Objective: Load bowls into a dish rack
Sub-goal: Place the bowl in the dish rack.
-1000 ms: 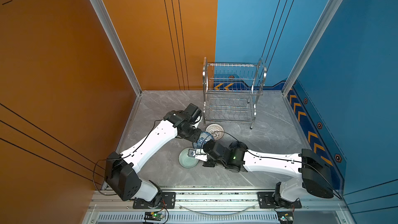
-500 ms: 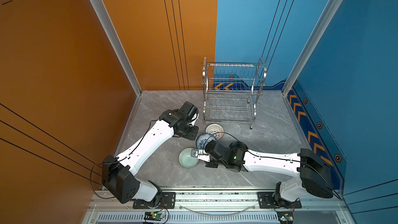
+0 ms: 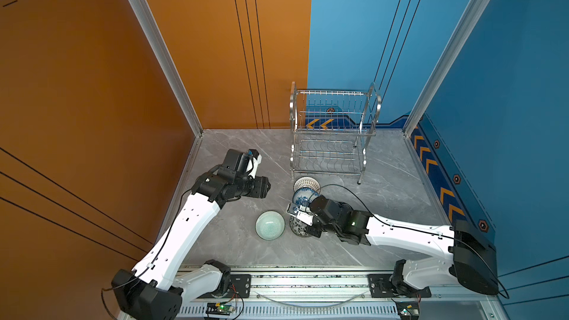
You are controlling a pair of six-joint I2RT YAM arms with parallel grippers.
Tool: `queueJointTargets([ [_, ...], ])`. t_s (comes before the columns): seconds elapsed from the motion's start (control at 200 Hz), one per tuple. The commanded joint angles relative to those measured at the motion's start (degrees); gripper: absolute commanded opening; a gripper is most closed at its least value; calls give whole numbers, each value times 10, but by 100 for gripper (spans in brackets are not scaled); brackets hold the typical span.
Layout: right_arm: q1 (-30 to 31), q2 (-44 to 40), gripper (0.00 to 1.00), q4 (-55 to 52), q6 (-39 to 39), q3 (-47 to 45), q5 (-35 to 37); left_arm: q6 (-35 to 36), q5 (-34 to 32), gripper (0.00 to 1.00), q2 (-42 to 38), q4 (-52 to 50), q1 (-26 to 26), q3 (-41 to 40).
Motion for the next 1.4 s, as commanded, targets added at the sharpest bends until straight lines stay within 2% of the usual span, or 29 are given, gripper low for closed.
queueJointTargets([
  [0.0, -10, -27, 0, 41, 47, -4, -21, 17, 42, 76, -57, 68, 5, -51],
  [0.075, -15, -33, 0, 48, 64, -9, -26, 22, 51, 85, -92, 95, 7, -97],
  [0.095, -17, -35, 0, 51, 68, -10, -28, 23, 55, 93, -99, 100, 8, -104],
  [0.13, -20, -39, 0, 58, 75, -14, -33, 25, 61, 100, -109, 108, 9, -115],
  [0.29, -42, -58, 0, 103, 116, -37, -69, 27, 92, 98, -135, 138, 10, -151],
  [0.461, -60, -69, 0, 104, 142, -32, -88, 27, 89, 98, -175, 183, 7, -189],
  [0.576, -75, -77, 0, 120, 172, -40, -125, 28, 88, 98, -207, 211, 7, -217],
  [0.841, -108, -75, 0, 156, 246, -40, -198, 32, 83, 98, -245, 223, 11, -222],
  [1.221, -131, -61, 0, 281, 360, -82, -213, -15, 183, 98, -259, 289, 98, -249],
  [1.397, -173, -35, 0, 372, 421, -100, -285, -24, 200, 98, -259, 301, 113, -254],
])
